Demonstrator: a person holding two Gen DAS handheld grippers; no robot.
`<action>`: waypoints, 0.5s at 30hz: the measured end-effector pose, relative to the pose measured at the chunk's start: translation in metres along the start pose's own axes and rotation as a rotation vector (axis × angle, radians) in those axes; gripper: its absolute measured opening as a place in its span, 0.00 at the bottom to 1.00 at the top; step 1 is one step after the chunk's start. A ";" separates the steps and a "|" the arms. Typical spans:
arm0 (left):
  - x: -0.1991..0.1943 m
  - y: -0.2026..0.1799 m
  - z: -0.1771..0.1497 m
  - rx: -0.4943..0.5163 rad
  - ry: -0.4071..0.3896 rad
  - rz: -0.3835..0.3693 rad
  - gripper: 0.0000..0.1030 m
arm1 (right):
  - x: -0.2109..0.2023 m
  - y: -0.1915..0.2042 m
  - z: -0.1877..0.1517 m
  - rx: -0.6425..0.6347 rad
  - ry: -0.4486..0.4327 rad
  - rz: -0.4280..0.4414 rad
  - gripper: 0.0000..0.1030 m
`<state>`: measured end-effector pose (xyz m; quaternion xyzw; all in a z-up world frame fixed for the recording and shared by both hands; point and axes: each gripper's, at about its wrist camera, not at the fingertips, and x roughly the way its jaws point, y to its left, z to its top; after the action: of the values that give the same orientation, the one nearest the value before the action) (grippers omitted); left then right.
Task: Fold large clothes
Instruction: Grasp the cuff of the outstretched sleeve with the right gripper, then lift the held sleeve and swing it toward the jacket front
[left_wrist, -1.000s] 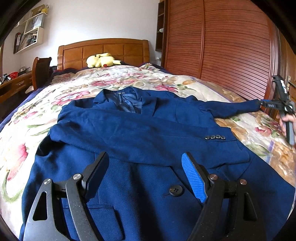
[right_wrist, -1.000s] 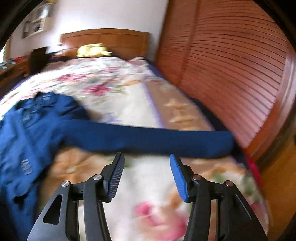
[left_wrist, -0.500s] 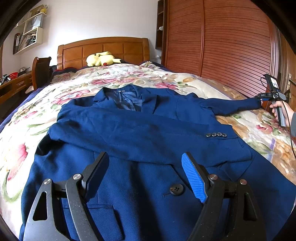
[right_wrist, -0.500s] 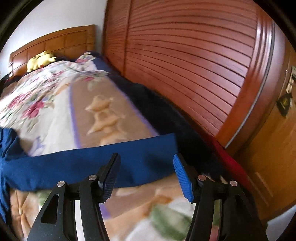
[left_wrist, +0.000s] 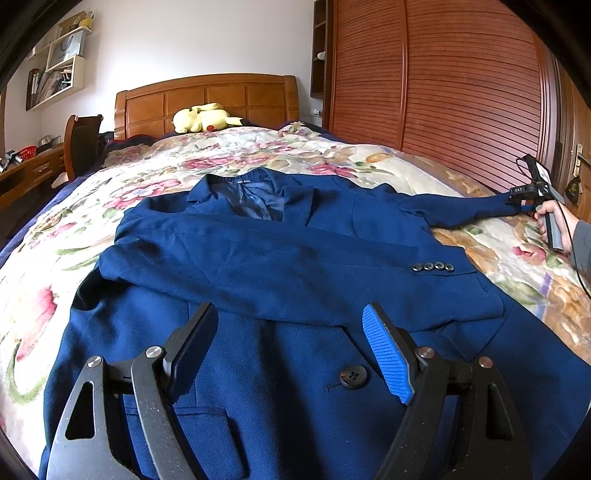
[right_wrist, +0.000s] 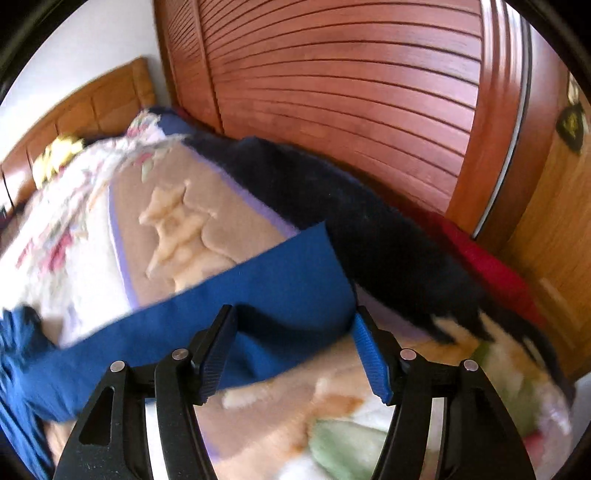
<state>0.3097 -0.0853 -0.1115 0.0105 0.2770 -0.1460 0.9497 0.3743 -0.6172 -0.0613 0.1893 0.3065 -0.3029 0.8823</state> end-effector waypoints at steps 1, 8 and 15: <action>0.000 0.001 0.000 0.000 0.000 0.001 0.79 | 0.003 0.000 -0.001 -0.003 0.006 -0.011 0.63; -0.001 0.003 -0.002 0.006 -0.007 0.010 0.79 | -0.007 0.020 -0.002 -0.174 -0.002 -0.022 0.20; -0.009 0.007 -0.001 0.006 -0.031 0.012 0.79 | -0.107 0.074 0.006 -0.283 -0.121 0.123 0.18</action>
<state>0.3036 -0.0762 -0.1077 0.0128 0.2617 -0.1412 0.9547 0.3575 -0.5205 0.0248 0.0629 0.2801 -0.2129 0.9340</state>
